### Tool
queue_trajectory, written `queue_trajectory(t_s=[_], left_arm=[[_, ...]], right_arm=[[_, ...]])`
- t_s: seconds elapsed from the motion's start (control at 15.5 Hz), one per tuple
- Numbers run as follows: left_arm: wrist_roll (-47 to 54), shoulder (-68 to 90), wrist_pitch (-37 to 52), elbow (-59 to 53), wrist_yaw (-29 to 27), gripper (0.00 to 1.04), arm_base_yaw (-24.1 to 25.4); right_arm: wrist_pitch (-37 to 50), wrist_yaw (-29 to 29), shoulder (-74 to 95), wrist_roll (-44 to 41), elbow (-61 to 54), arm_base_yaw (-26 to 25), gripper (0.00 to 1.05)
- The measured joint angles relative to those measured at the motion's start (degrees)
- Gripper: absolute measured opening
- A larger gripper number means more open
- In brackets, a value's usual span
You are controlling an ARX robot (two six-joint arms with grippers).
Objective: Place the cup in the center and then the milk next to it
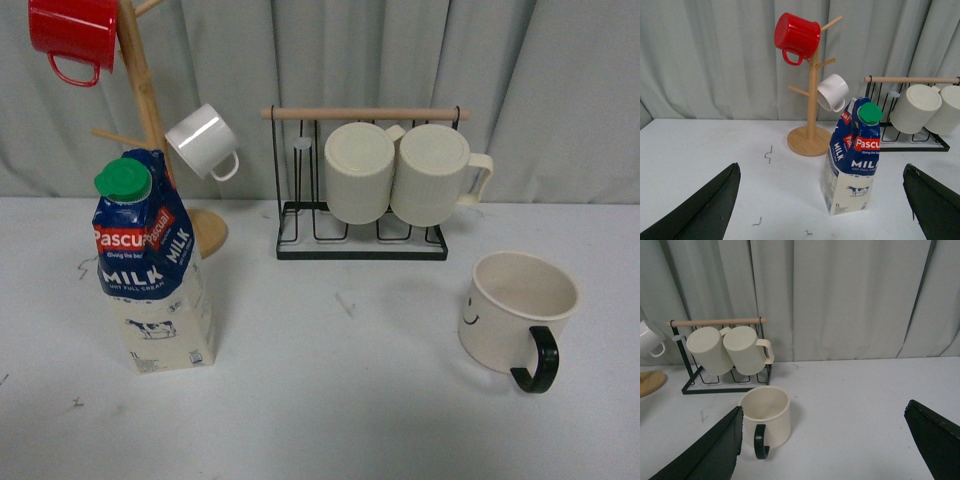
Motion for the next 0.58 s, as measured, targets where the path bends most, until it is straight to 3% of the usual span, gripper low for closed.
queue_trajectory(t_s=[0.58], left_arm=[[-0.02, 0.00, 0.00, 0.00, 0.00, 0.98, 0.00]], right_arm=[[0.00, 0.00, 0.00, 0.00, 0.00, 0.00, 0.98]])
